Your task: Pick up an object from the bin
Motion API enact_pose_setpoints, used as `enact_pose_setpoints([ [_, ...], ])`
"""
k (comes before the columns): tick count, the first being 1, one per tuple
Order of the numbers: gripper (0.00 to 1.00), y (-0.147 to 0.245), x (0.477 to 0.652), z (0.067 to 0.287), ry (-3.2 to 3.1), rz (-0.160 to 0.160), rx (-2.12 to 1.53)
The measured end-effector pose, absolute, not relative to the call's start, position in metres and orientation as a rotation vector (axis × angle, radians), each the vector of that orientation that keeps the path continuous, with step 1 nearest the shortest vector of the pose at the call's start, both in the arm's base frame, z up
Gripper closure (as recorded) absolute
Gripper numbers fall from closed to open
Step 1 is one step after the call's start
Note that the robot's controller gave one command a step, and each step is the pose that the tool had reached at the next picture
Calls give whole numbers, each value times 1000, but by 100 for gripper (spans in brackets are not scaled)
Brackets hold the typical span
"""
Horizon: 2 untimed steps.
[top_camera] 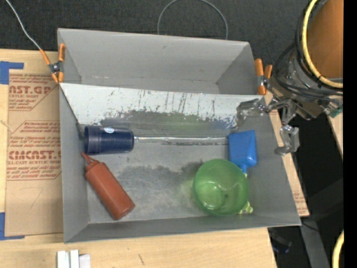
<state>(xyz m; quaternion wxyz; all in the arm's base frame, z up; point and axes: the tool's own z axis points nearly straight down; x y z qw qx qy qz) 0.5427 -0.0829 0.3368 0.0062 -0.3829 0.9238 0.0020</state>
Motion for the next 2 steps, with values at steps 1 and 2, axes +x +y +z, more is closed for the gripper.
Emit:
enact_pose_setpoints([
  [1, 0, -26, 561, 354, 2893, 6, -1184],
  [2, 0, -68, 529, 382, 2953, 9, -1023],
])
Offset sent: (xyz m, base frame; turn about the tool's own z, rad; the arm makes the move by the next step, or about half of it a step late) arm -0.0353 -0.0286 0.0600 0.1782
